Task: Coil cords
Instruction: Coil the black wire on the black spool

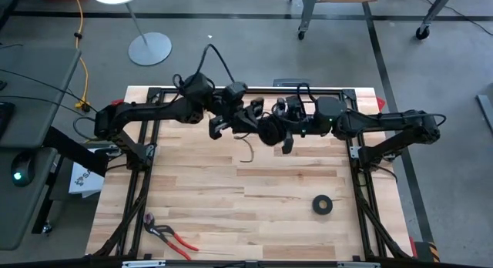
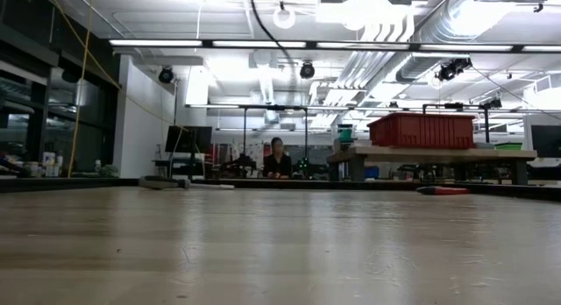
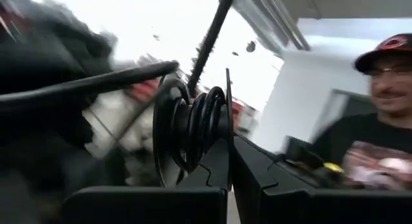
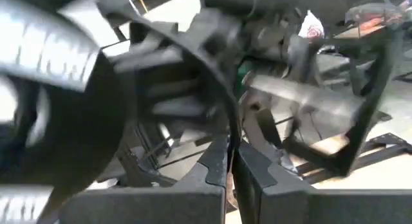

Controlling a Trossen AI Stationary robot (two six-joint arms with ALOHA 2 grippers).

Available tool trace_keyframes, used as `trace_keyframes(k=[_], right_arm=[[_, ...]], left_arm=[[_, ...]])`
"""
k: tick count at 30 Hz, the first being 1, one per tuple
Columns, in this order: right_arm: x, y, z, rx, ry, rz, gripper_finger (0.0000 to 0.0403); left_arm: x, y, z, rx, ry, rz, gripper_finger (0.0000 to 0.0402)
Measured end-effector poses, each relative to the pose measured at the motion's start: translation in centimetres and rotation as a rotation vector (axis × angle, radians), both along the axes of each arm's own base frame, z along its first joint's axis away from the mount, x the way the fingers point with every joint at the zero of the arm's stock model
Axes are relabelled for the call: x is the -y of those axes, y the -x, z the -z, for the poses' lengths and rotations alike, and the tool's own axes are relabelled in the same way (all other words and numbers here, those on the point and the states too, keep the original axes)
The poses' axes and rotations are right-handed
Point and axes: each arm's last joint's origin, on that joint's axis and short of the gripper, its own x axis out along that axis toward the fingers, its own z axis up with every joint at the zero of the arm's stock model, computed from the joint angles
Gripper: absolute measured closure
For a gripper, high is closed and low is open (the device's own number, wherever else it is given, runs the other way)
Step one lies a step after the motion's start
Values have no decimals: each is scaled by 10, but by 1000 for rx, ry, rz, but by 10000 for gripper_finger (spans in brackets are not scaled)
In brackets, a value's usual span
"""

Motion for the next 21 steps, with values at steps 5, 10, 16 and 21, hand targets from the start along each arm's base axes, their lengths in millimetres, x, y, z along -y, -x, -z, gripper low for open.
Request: trace_keyframes(k=[5,10,16,21], right_arm=[[-3,0,-1,6,-2,-39,403],[-7,1,-2,11,2,-49,403],[-6,1,-1,6,33,-41,402],[-4,1,2,-24,45,-34,364]], left_arm=[[-14,3,-6,110,-14,-123,401],[-28,10,-11,152,-47,-181,401],[-38,23,-19,154,-58,-158,401],[-41,32,-25,150,-57,-124,401]])
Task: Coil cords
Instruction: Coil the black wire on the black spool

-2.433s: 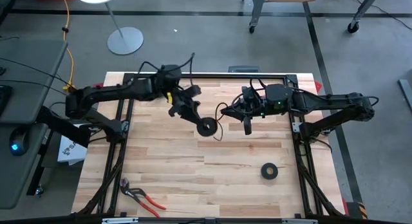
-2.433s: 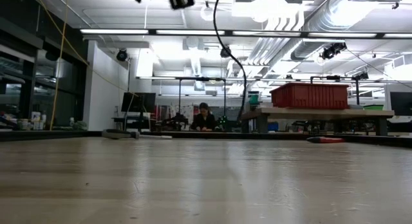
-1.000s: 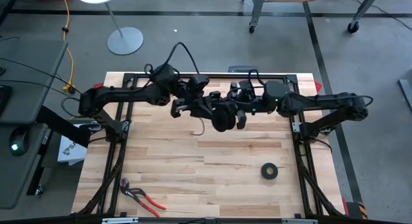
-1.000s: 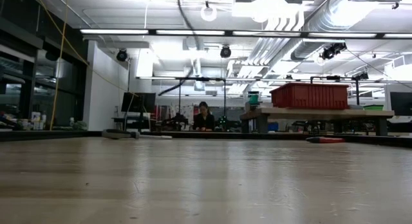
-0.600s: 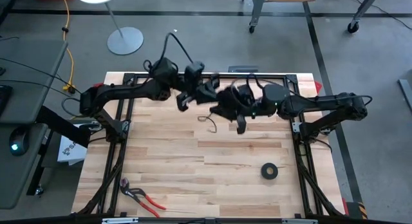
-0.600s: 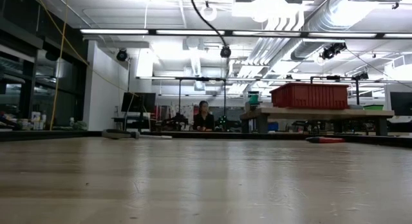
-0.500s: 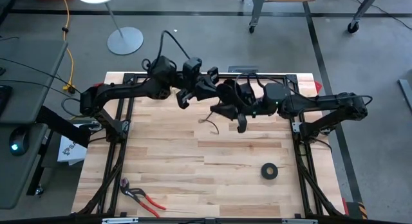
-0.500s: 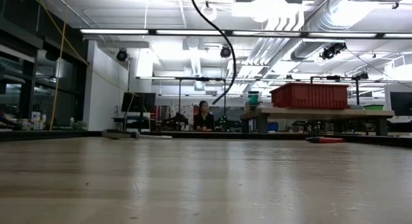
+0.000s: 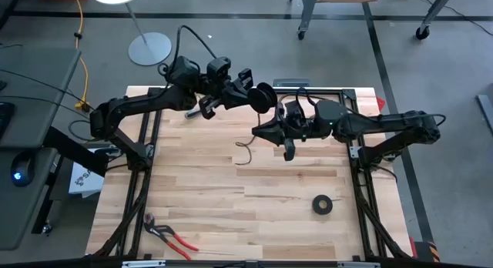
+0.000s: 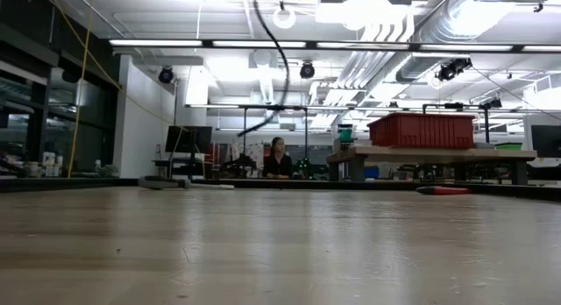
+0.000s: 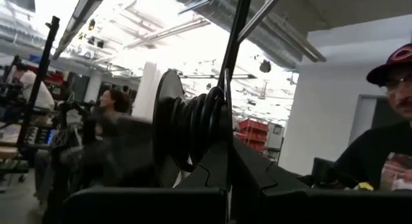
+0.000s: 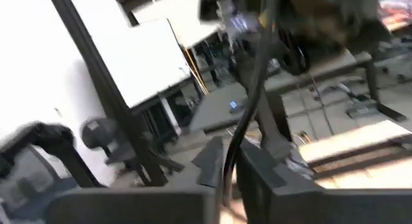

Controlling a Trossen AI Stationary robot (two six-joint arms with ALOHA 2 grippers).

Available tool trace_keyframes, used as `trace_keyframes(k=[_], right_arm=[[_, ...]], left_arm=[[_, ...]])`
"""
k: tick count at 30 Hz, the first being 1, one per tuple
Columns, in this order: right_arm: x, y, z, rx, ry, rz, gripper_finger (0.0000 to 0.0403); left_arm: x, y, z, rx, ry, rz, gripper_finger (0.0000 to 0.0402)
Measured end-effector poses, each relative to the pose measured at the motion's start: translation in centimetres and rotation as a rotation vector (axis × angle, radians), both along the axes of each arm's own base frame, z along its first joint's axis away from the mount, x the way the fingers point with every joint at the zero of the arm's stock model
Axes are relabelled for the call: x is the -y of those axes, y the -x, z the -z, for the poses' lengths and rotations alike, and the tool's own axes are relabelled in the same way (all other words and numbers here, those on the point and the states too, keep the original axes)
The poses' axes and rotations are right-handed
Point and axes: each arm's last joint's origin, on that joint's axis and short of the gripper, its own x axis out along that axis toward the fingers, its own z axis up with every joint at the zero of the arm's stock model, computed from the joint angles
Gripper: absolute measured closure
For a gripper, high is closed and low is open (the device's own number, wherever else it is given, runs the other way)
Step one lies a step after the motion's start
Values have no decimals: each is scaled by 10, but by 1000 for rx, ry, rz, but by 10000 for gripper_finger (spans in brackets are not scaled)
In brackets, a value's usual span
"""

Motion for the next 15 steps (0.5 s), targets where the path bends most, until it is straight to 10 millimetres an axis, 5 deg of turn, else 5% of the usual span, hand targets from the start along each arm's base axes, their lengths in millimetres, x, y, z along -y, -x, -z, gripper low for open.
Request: trace_keyframes(k=[8,15], right_arm=[[5,-2,6,-44,78,169,240],[9,-2,12,-112,174,234,219]], left_arm=[[3,11,-10,41,-17,-19,401],[6,22,-20,83,-30,-41,401]])
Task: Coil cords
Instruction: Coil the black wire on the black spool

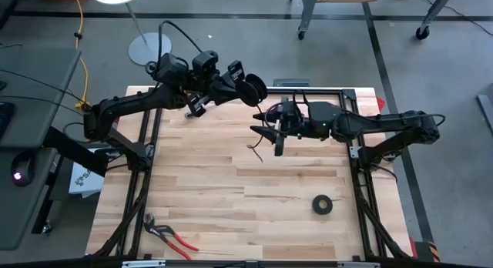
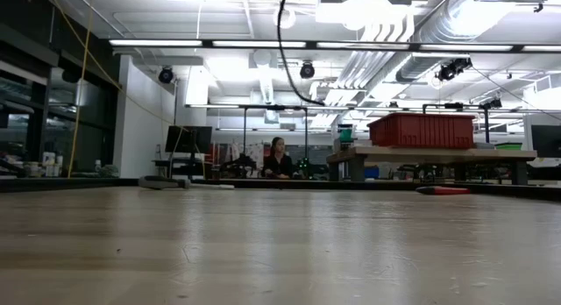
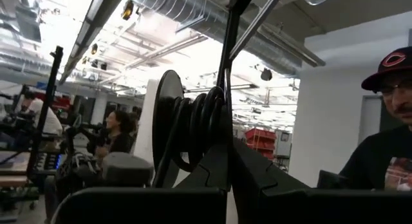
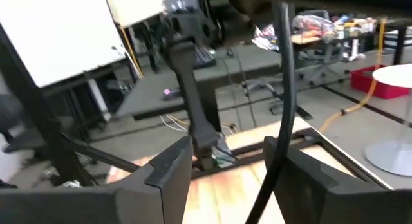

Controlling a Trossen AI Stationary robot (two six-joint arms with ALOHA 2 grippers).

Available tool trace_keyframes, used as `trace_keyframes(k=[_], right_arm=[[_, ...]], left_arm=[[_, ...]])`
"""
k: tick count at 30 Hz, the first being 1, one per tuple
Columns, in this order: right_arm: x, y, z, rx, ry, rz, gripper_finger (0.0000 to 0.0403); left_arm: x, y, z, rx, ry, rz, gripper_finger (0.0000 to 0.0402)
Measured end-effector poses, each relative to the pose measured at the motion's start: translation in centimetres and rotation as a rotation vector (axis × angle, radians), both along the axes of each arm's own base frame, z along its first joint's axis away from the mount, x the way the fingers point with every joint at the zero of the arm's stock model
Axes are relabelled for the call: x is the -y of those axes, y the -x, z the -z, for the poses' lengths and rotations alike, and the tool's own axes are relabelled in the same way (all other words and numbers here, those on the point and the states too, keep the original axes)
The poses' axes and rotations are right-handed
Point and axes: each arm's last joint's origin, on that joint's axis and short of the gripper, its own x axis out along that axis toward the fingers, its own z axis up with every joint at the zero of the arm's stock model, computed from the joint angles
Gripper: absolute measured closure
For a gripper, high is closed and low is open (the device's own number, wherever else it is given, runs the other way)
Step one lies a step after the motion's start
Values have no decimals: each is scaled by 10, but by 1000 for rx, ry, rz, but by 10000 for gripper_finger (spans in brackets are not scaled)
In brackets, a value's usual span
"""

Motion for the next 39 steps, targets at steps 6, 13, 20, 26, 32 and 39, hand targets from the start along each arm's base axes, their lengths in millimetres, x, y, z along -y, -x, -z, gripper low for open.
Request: trace_keyframes(k=[6,13,20,26,32,39], right_arm=[[1,1,7,-72,11,38,218],[8,1,6,-60,-7,90,218],[15,-8,6,5,-39,111,218],[15,-22,18,-5,-51,84,218],[15,-21,16,-3,-48,82,239],[15,-13,10,-8,-25,83,291]], left_arm=[[3,10,-9,34,-12,-9,401],[5,17,-14,56,-21,-16,401],[5,17,-14,58,-10,-30,401],[5,17,-14,65,-16,-36,401],[5,17,-14,66,-17,-37,401],[6,21,-17,79,-26,-40,401]])
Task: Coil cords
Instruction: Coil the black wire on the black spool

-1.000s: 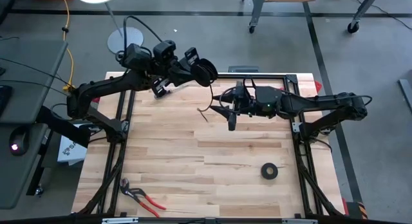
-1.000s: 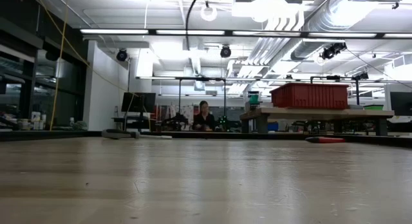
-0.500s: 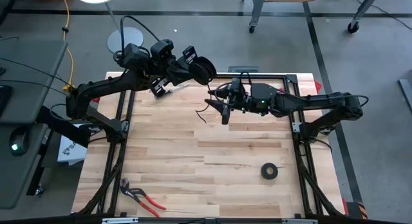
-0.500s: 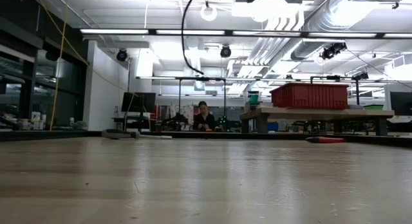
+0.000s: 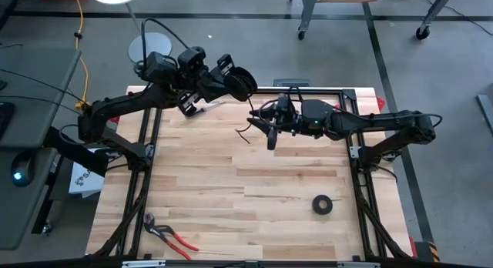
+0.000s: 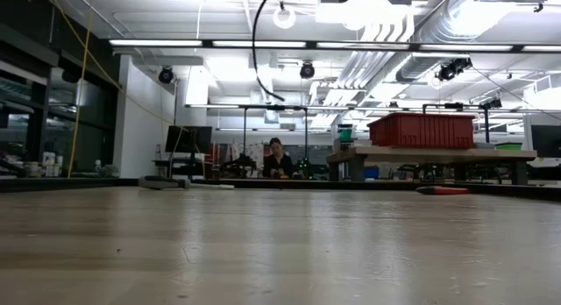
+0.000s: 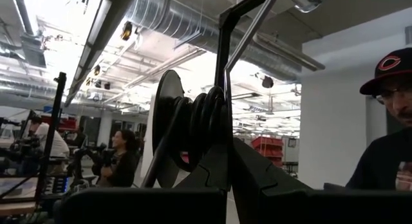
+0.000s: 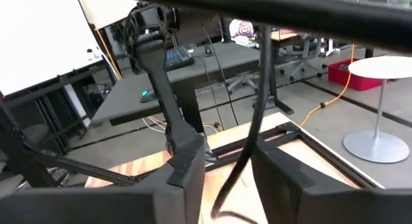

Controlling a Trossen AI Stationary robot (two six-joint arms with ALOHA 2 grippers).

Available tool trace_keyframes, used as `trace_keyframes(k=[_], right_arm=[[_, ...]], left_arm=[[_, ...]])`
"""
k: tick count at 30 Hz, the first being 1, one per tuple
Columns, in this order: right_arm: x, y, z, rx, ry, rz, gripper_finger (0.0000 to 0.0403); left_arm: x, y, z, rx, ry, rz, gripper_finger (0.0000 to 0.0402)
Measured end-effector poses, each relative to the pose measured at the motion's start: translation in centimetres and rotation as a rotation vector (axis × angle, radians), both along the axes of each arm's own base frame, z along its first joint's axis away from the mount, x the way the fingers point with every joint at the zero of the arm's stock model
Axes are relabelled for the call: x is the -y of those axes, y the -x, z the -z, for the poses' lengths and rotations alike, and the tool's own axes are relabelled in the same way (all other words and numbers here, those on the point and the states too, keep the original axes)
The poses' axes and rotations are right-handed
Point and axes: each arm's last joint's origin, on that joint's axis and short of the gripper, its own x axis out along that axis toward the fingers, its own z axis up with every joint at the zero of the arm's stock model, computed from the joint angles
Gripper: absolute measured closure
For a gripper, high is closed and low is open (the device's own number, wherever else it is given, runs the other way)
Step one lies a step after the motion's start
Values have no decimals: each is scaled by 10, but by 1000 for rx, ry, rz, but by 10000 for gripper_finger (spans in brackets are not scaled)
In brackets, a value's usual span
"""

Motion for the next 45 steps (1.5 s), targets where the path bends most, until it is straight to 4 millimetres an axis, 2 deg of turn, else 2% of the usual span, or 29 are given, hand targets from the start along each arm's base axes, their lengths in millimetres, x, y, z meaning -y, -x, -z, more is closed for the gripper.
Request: trace_keyframes(k=[10,15,23,26,32,38,45], right_arm=[[0,2,-1,-8,15,3,340],[0,1,1,-25,29,-22,393],[-13,4,1,-41,16,-69,402],[-19,10,-2,-56,7,-88,402],[-26,25,-11,-59,-10,-111,403],[-26,39,-23,-11,-30,-115,403],[-26,46,-30,17,-58,-147,403]], left_arm=[[1,2,-1,6,-4,-5,401],[0,2,-1,15,-15,-15,401],[-15,7,-1,-8,-7,-70,401],[-25,15,-1,-77,12,-108,401],[-38,34,8,-327,60,-181,401],[-36,59,17,-532,103,-235,401],[-33,75,24,-649,143,-315,401]])
